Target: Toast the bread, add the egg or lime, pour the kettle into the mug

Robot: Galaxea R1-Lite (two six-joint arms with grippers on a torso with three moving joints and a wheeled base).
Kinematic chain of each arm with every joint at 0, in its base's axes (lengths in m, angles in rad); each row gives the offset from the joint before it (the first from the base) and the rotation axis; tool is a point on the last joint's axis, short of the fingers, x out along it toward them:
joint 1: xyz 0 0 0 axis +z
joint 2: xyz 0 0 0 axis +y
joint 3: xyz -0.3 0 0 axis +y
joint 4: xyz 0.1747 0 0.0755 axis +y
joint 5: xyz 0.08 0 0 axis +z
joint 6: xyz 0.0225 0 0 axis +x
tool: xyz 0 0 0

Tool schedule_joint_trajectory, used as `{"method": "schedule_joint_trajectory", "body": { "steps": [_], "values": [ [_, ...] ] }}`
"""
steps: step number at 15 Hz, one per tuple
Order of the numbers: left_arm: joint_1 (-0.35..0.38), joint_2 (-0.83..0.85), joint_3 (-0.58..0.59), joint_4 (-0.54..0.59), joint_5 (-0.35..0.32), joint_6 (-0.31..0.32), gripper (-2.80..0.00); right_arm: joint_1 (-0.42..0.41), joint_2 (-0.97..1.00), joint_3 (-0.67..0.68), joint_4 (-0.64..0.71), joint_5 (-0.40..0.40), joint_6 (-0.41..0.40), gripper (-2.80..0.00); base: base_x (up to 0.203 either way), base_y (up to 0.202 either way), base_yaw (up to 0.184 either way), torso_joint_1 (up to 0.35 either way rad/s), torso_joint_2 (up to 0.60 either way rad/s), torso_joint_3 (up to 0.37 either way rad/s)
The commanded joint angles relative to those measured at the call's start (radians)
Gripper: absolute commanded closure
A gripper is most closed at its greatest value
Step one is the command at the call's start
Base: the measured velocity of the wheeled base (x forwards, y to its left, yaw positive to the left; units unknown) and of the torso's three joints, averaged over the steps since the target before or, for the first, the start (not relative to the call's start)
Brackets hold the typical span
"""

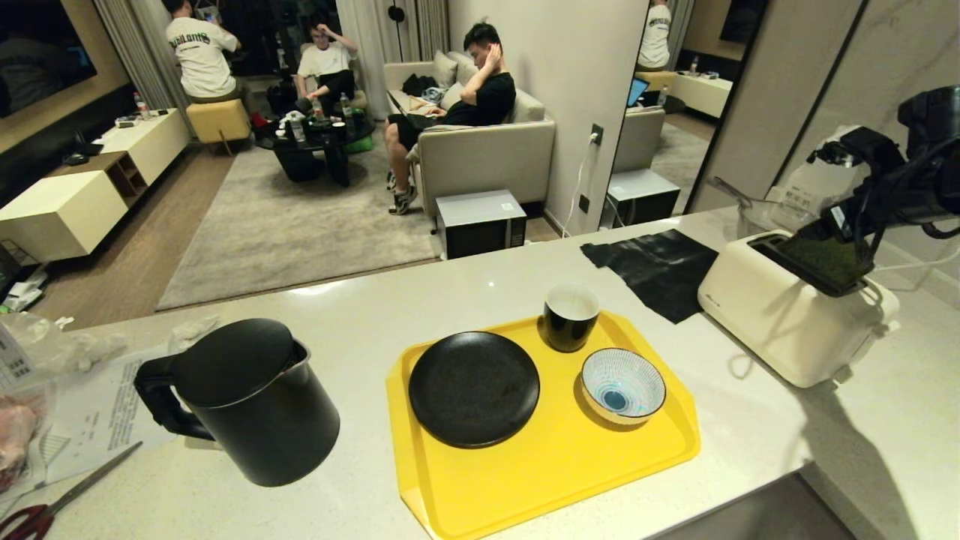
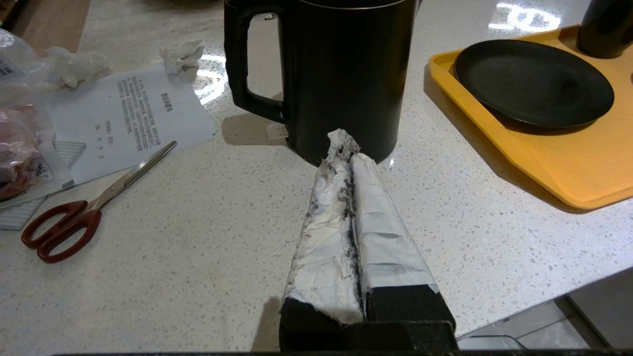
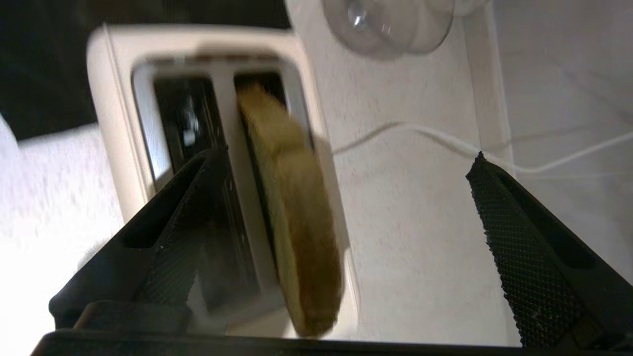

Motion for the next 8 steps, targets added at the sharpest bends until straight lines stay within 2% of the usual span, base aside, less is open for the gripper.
{"method": "schedule_joint_trajectory", "body": {
  "steps": [1, 6, 8],
  "values": [
    [0.0, -0.003, 0.0, 0.0, 0.0, 0.0, 0.0, 0.012, 0.023, 0.0, -0.092, 0.002, 0.025, -2.8, 0.0, 0.0, 0.0, 0.0, 0.0, 0.0],
    [0.0, -0.003, 0.0, 0.0, 0.0, 0.0, 0.0, 0.015, 0.014, 0.0, -0.16, 0.003, 0.057, -2.8, 0.0, 0.0, 0.0, 0.0, 0.0, 0.0],
    [0.0, -0.003, 0.0, 0.0, 0.0, 0.0, 0.0, 0.012, -0.024, 0.002, -0.153, 0.039, 0.117, -2.8, 0.0, 0.0, 0.0, 0.0, 0.0, 0.0]
  ]
}}
